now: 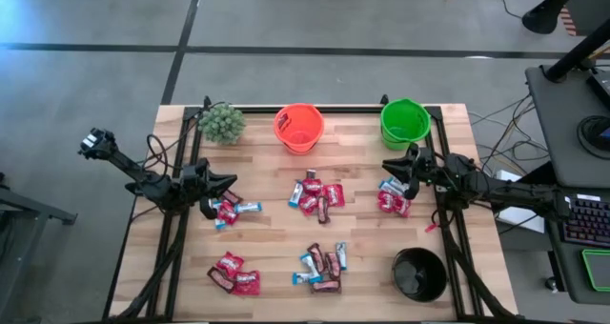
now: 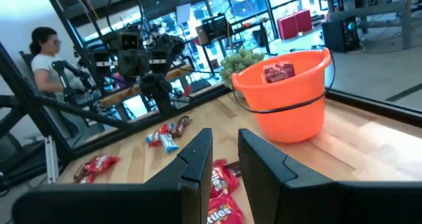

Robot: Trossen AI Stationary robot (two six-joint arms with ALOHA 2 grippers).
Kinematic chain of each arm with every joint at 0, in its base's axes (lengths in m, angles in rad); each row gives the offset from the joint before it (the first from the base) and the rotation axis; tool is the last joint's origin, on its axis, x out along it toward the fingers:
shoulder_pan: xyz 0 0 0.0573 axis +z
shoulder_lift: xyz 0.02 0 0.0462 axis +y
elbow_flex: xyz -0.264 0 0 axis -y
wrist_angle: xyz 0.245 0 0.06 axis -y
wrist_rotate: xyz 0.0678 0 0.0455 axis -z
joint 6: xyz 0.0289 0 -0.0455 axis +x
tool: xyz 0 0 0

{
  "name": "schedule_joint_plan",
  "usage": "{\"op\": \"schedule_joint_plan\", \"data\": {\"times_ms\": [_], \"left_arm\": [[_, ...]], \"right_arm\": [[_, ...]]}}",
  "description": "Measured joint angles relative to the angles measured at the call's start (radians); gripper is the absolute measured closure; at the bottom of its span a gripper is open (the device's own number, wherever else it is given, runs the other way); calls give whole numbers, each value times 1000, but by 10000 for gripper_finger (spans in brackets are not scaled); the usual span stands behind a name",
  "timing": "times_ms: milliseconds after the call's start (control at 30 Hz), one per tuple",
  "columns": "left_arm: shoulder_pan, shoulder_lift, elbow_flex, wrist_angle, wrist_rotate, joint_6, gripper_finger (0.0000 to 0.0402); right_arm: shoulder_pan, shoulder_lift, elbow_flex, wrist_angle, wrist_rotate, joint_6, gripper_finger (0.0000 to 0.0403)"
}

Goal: Sort candy
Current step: Put the white chocolate into the orange bucket

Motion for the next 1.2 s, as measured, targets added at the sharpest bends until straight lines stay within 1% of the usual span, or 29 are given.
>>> {"op": "schedule_joint_plan", "data": {"times_ms": [133, 267, 367, 467, 600, 767, 933, 1033, 1133, 1200], "left_arm": [[0, 0, 0, 0, 0, 0, 402], [0, 0, 0, 0, 0, 0, 402], [0, 0, 0, 0, -4, 0, 402], [0, 0, 0, 1, -30, 0, 402], [0, 0, 0, 5, -36, 0, 402], [0, 0, 0, 13, -35, 5, 402], [0, 0, 0, 17, -35, 4, 402], [0, 0, 0, 33, -35, -10, 402], [0, 4, 23, 30, -35, -22, 402], [0, 12, 50, 29, -35, -3, 402]], "right_arm": [[0, 0, 0, 6, 2, 0, 337], [0, 0, 0, 51, 3, 8, 337], [0, 0, 0, 71, 1, 67, 337], [0, 0, 0, 74, -10, 114, 337], [0, 0, 0, 83, -5, 89, 337], [0, 0, 0, 159, -1, 56, 337], [0, 0, 0, 179, 1, 66, 337], [0, 13, 0, 179, 9, 111, 337], [0, 32, 0, 178, 11, 134, 337], [0, 45, 0, 178, 30, 145, 337]]}}
